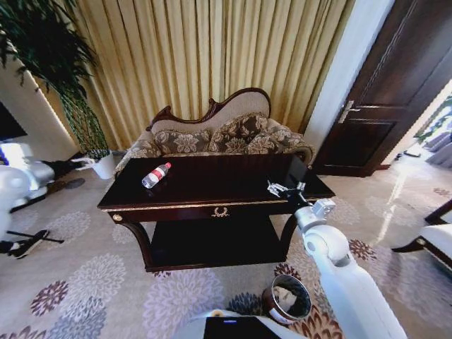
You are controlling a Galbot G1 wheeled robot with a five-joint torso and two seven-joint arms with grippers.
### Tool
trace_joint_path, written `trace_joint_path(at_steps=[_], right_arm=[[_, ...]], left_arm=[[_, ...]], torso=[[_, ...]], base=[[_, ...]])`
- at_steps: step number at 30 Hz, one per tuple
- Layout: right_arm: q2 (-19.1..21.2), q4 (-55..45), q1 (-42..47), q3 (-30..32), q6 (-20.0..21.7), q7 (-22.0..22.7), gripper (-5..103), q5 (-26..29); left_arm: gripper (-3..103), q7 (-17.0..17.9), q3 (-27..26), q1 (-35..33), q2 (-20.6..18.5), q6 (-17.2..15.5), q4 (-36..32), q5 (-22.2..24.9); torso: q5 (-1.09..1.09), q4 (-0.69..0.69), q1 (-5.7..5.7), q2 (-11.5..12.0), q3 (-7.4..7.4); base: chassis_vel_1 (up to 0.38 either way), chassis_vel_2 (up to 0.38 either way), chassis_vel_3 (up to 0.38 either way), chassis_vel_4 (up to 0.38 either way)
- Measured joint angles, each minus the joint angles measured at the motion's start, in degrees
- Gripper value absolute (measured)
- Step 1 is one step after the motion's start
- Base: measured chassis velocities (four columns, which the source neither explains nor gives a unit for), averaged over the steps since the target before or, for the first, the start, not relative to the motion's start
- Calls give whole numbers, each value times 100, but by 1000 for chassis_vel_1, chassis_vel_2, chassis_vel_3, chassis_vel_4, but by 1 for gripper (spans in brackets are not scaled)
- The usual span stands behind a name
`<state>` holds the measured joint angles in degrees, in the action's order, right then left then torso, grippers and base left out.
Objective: Move to the front of the table and place the trash on the table into the trash bin.
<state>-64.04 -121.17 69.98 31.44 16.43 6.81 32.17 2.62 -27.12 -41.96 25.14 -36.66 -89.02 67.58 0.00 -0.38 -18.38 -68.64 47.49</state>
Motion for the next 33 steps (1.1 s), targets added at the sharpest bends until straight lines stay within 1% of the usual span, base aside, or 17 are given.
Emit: trace_joint_path(at_steps=[1,3,4,5,6,8,9,12,13,16,17,20,21,25,27,29,33], right_arm=[[0,0,0,0,0,0,100,0],[-2,16,-4,9,-3,0,100,-2],[0,24,-6,33,-5,0,100,-3],[0,24,-6,33,-5,0,100,-3],[2,30,-8,55,-6,0,100,-3],[3,43,-10,130,-7,0,100,-2],[3,43,-10,130,-7,0,100,-2],[-7,71,16,267,-12,0,100,3],[-7,71,16,267,-12,0,100,3],[-32,131,67,419,-50,0,100,-2],[-32,131,67,419,-50,0,100,-2],[-77,180,90,476,-73,0,100,-36],[-77,180,90,476,-73,0,100,-36],[-138,244,113,509,-105,0,100,-110],[-142,253,116,514,-108,0,100,-117],[-152,284,119,532,-118,-1,100,-134],[-154,328,111,533,-123,0,100,-150]], left_arm=[[100,0,0,0,0,0,0,0],[100,80,272,248,150,-6,4,-163],[100,147,524,490,322,-27,-4,-288],[100,147,524,490,322,-27,-4,-288],[100,199,680,637,419,-45,-5,-358],[100,262,1135,1008,619,-106,76,-534],[100,262,1135,1008,619,-106,76,-534],[100,299,1725,1493,831,-152,299,-666],[100,299,1725,1493,831,-152,299,-666],[100,356,2309,1996,1091,-353,639,-755],[100,356,2309,1996,1091,-353,639,-755],[100,418,2811,2443,1300,-420,1034,-787],[100,418,2811,2443,1300,-420,1034,-787],[100,355,3200,2913,1589,-422,1558,-814],[100,329,3239,2959,1629,-422,1613,-822],[100,199,3316,3076,1777,-422,1746,-855],[100,-31,3302,3095,1911,-422,1701,-869]], torso=[[0,0,0,0,0],[0,-1,0,0,0],[-1,0,0,0,0],[-1,0,0,0,0],[0,-1,0,0,0],[0,0,0,0,0],[0,0,0,0,0],[1,0,0,0,0],[1,0,0,0,0],[1,0,0,0,0],[1,0,0,0,0],[0,0,1,0,0],[0,0,1,0,0],[1,0,0,0,0],[1,0,0,0,0],[0,0,0,0,0],[0,0,0,0,0]], base=[[0,0,0,0],[0,0,0,0],[0,0,0,0],[0,0,0,0],[0,0,0,0],[0,0,0,0],[0,0,0,0],[0,0,0,0],[0,0,0,0],[0,0,0,0],[0,0,0,0],[0,0,0,0],[0,0,0,0],[0,0,0,0],[0,0,0,0],[0,0,0,0],[0,0,0,0]])
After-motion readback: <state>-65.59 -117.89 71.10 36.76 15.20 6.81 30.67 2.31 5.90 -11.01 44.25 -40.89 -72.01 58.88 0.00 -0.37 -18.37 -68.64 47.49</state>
